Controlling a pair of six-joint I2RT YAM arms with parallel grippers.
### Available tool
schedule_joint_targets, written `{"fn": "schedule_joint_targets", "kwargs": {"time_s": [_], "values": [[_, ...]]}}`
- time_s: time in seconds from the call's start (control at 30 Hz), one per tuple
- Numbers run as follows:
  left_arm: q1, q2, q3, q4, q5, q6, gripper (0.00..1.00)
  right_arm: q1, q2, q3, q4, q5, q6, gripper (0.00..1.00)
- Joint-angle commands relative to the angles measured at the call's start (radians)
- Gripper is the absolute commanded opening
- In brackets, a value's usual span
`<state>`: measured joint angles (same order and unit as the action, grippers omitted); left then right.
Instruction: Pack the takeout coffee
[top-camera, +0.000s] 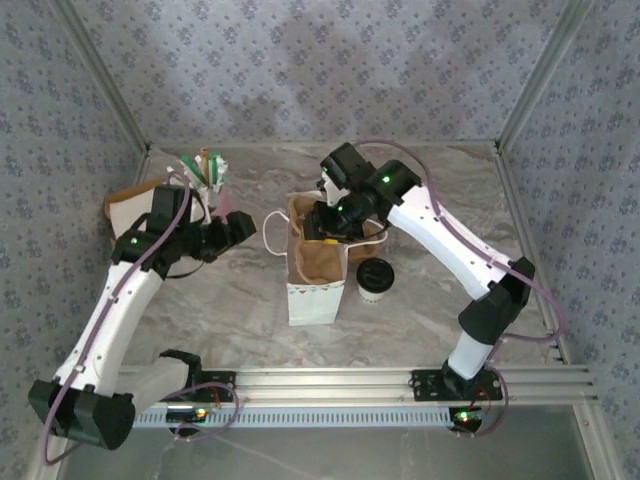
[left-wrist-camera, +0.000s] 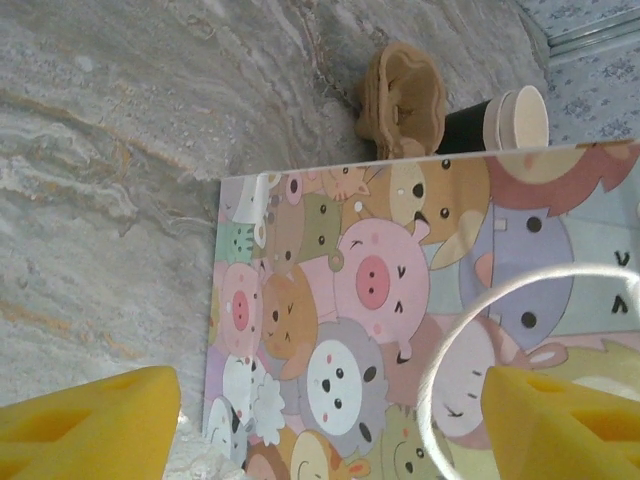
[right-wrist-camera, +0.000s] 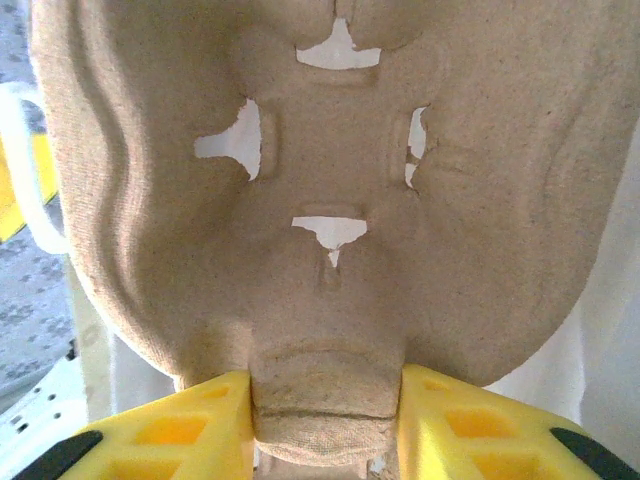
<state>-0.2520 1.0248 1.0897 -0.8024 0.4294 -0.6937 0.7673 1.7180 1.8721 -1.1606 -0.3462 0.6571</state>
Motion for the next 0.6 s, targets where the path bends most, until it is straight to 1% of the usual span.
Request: {"fn": "schedule_joint_targets", "kwargs": {"time_s": [0.0, 0.27, 0.4, 0.57], "values": [[-0.007, -0.056, -0.04, 0.007, -0.011, -0.019, 0.79, 0.028, 0.037, 0.073, -0.11, 0.084, -0.05, 0.4], [-0.013, -0.158, -0.159, 0.018, 0.004, -0.065, 0.76, 0.064, 0.092, 0.16, -0.186, 0.155, -0.061, 0.4], [-0.04, -0.192, -0.201, 0.034, -0.004, -0.091, 0.75, 0.091, 0.13, 0.215, -0.234, 0.201, -0.067, 0.39], [-0.065, -0.204, -0.229, 0.048, -0.016, -0.106, 0.75, 0.129, 0.183, 0.287, -0.313, 0.286, -0.074, 0.4]]}}
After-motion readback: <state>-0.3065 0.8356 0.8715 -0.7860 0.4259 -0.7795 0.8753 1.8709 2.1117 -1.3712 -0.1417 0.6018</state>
